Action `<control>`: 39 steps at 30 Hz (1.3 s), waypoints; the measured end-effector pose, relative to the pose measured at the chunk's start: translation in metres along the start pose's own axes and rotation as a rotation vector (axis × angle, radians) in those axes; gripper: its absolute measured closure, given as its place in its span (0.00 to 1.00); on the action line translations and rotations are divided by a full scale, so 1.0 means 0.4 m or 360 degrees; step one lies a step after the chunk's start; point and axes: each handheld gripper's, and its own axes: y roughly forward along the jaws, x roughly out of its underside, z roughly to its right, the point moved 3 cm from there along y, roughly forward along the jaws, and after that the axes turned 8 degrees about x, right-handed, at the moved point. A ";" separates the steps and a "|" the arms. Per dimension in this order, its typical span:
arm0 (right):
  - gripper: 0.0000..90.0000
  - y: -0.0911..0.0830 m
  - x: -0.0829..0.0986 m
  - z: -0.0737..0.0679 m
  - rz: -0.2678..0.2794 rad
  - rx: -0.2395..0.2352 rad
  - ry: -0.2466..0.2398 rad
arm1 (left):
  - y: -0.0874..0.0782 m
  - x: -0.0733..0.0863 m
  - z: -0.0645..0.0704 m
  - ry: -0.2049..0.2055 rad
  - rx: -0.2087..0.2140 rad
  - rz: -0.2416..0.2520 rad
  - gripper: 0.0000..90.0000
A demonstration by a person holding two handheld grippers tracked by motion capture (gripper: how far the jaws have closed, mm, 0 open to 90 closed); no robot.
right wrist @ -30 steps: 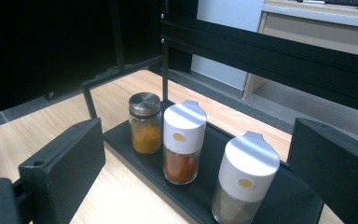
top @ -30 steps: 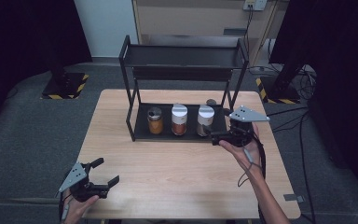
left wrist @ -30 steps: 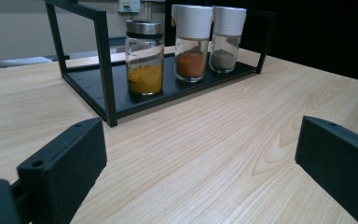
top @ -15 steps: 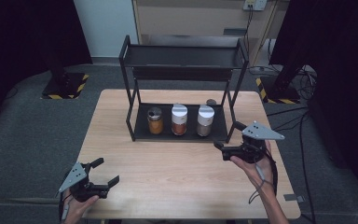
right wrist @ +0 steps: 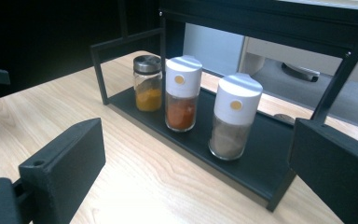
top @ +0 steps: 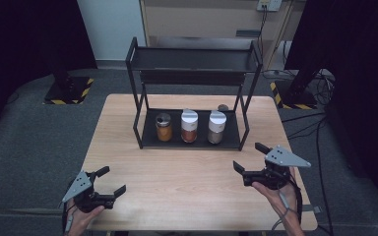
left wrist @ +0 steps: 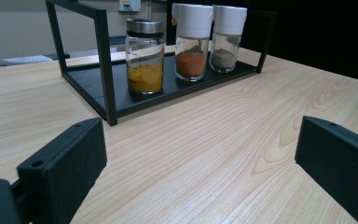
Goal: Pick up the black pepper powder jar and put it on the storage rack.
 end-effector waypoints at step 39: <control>0.05 -0.047 0.200 0.008 -0.0092 0.0143 0.0076 | 0.000 0.000 0.000 -0.0003 -0.0009 -0.0007 0.01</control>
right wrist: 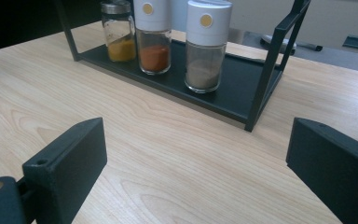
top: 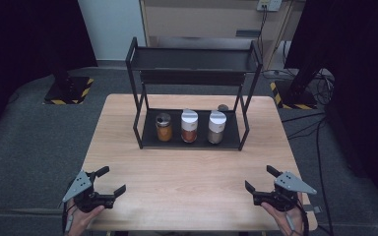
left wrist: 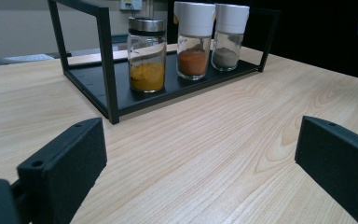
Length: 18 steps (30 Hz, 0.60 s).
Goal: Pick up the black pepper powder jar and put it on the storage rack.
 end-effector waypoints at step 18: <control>0.06 0.007 0.023 0.009 0.0013 0.0022 0.0001 | -0.007 -0.001 0.001 0.0026 -0.0015 0.0024 0.01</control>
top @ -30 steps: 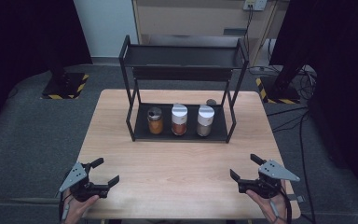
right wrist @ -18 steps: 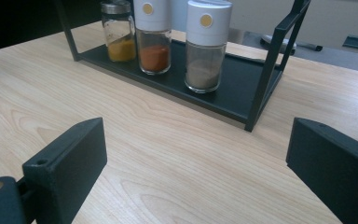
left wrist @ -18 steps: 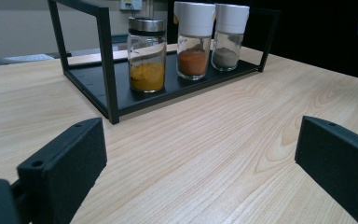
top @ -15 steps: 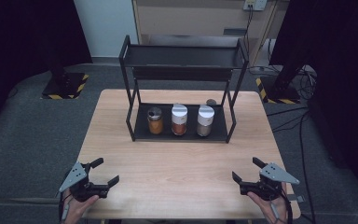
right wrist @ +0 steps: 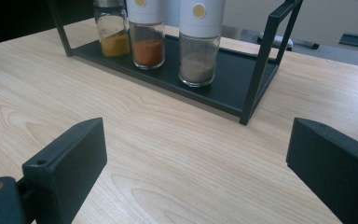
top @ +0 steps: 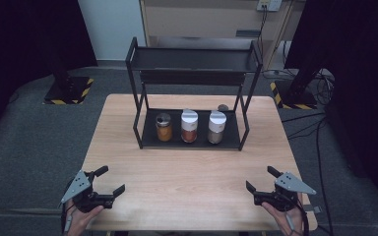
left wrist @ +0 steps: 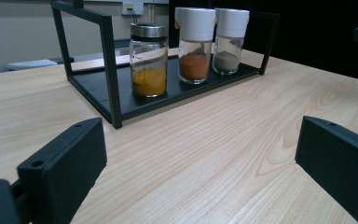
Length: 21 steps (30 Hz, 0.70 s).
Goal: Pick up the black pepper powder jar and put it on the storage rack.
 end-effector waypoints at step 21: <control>0.05 -0.007 0.016 0.010 0.0055 0.0054 0.0060 | 0.002 0.000 -0.006 0.0012 0.0011 0.0001 0.01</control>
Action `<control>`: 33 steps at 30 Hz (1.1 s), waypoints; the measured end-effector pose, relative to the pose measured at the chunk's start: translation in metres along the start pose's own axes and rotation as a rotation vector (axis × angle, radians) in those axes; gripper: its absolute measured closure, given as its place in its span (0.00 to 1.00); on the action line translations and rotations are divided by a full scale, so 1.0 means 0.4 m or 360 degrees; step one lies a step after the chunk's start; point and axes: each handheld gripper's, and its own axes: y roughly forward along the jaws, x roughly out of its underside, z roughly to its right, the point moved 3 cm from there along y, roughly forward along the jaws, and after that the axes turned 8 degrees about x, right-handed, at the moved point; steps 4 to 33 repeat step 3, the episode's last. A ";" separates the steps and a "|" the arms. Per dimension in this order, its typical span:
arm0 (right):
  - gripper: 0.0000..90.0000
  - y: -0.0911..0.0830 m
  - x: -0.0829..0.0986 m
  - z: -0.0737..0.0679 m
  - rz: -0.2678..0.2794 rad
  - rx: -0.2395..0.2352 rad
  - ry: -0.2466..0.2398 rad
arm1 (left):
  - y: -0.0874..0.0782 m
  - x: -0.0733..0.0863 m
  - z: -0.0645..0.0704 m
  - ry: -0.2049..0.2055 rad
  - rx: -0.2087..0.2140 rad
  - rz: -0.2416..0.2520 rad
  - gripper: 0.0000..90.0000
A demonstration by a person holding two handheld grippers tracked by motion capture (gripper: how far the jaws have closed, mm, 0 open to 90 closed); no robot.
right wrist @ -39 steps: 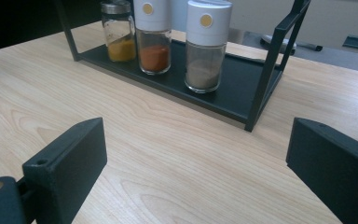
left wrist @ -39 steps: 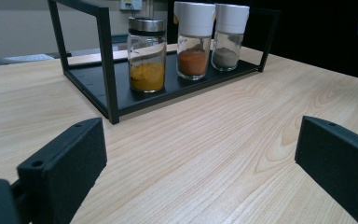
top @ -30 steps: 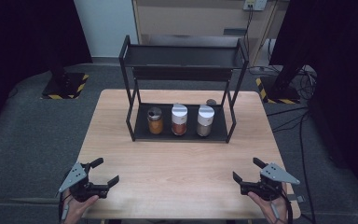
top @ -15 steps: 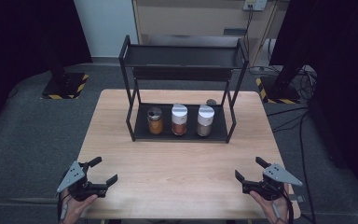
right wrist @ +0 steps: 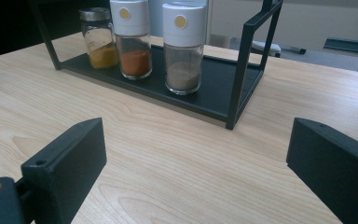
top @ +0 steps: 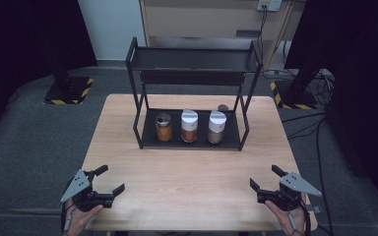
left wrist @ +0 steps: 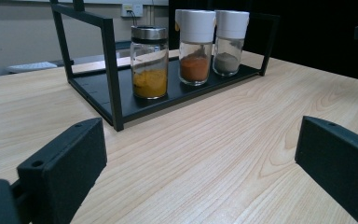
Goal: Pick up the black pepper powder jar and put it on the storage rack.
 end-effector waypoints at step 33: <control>0.05 0.001 0.000 0.000 -0.0001 -0.0001 -0.0001 | 0.001 0.000 0.000 0.0000 0.0001 -0.0001 0.01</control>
